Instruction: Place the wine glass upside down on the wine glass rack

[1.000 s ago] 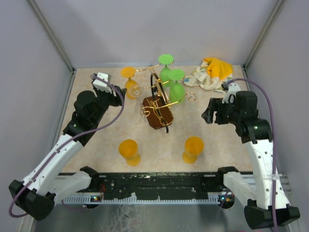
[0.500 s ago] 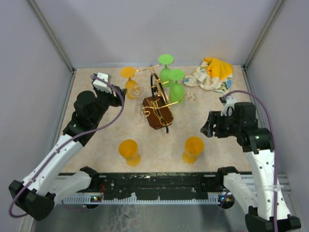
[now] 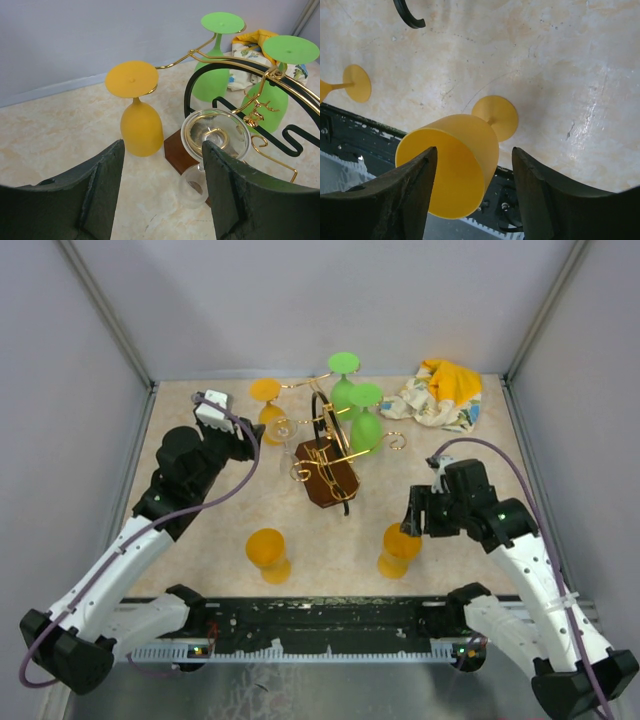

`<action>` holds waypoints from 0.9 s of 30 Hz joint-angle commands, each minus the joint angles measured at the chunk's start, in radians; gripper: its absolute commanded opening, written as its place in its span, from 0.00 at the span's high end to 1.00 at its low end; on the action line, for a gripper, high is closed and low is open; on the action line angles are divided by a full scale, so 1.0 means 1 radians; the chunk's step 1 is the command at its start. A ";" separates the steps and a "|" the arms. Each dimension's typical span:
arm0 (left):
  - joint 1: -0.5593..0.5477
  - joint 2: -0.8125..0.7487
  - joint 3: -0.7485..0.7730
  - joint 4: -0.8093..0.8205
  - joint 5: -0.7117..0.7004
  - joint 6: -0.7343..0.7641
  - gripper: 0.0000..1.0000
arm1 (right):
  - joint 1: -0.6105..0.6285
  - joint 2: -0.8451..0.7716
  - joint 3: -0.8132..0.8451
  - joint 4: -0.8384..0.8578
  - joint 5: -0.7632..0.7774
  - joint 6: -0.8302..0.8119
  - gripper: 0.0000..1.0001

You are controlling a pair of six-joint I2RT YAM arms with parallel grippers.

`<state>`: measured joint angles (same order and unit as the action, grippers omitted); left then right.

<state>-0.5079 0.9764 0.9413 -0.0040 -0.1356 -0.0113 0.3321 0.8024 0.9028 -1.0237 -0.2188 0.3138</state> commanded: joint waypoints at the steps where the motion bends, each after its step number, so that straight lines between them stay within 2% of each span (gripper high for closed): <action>1: 0.006 0.001 0.022 -0.004 0.019 -0.010 0.31 | 0.065 0.035 -0.007 0.055 0.112 0.067 0.43; 10: 0.005 -0.006 0.017 -0.001 0.012 -0.006 0.31 | 0.068 0.053 -0.012 0.075 0.185 0.087 1.00; 13: 0.005 -0.004 0.022 -0.001 0.016 -0.010 0.31 | 0.068 0.063 0.006 0.080 0.233 0.096 1.00; 18: 0.005 0.014 0.087 -0.056 0.002 -0.049 0.30 | 0.068 0.112 0.099 0.086 0.427 0.104 1.00; 22: 0.006 0.075 0.233 -0.235 -0.149 -0.206 0.27 | 0.068 0.218 0.212 0.081 0.589 0.088 1.00; 27: 0.008 0.168 0.417 -0.394 -0.148 -0.294 0.25 | 0.067 0.306 0.372 0.103 0.811 0.019 1.00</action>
<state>-0.5064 1.1015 1.2488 -0.2462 -0.2432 -0.1932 0.3927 1.0698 1.1244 -0.9714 0.3363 0.3901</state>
